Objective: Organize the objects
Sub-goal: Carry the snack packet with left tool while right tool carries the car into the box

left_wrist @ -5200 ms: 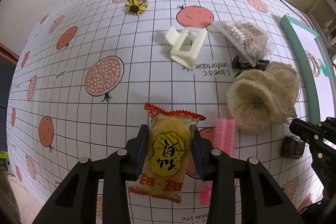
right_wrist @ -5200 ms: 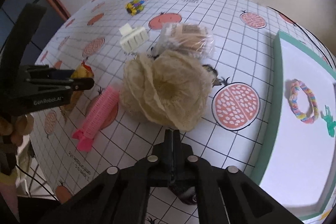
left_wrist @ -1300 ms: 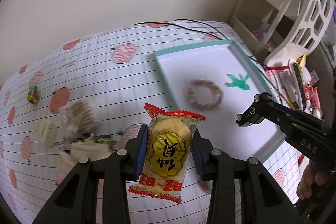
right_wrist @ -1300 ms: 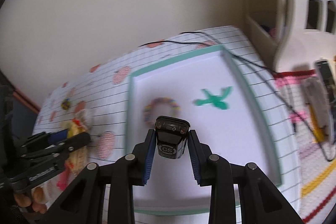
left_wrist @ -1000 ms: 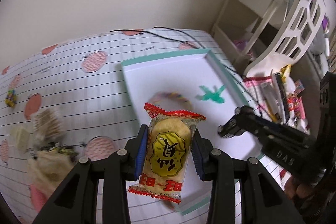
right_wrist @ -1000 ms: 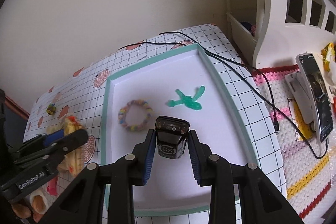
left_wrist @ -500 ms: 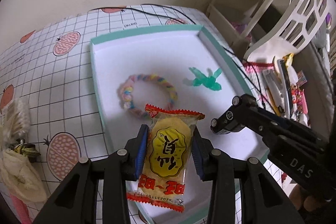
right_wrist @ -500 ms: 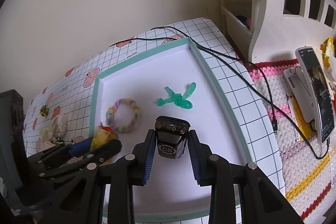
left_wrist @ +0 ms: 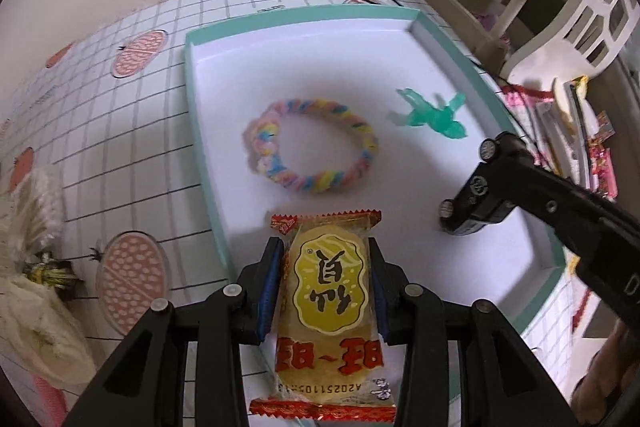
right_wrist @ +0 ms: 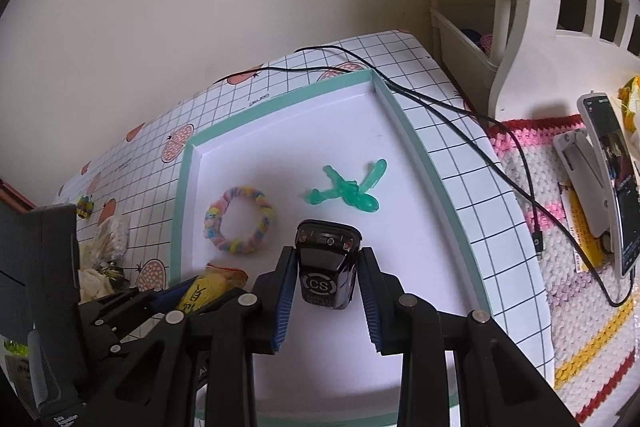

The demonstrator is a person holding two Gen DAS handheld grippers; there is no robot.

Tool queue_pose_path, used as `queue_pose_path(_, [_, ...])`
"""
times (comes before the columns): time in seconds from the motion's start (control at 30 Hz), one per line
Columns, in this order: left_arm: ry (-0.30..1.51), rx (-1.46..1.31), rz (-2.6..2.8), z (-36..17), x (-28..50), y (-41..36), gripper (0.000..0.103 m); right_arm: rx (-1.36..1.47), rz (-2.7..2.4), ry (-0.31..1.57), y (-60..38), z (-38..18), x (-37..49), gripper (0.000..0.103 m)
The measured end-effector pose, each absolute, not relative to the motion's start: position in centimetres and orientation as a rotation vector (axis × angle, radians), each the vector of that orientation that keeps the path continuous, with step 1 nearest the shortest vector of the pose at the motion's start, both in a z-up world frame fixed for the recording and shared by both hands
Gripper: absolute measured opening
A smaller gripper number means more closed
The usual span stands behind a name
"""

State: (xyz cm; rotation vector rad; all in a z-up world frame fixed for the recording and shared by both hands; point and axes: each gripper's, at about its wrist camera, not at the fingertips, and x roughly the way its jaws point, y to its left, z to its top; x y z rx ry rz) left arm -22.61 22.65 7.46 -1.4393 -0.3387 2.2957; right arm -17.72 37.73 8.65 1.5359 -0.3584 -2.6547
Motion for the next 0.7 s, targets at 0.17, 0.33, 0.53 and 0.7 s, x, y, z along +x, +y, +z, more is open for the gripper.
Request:
queue_pose_path(0.17, [-0.314, -1.493, 2.363, 6.7, -23.0, 20.6, 0.042, 1.538, -2.619, -0.333, 36.3, 8.4, -18.0, 0.033])
queue_pose_path(0.33, [-0.359, -1.528, 2.399, 6.1, -23.4, 18.9, 0.042, 1.536, -2.581, -0.310, 34.5, 8.1, -18.3, 0.033])
queue_pose_path(0.53, [-0.436, -1.516, 2.411, 5.7, -23.3, 17.3, 0.042, 1.548, -2.562, -0.292, 33.0, 7.2, -18.6, 0.033])
queue_pose_path(0.7, [-0.455, -1.498, 2.412, 5.7, -23.2, 16.4, 0.042, 1.563, -2.551, -0.291, 32.3, 6.4, -19.1, 0.033])
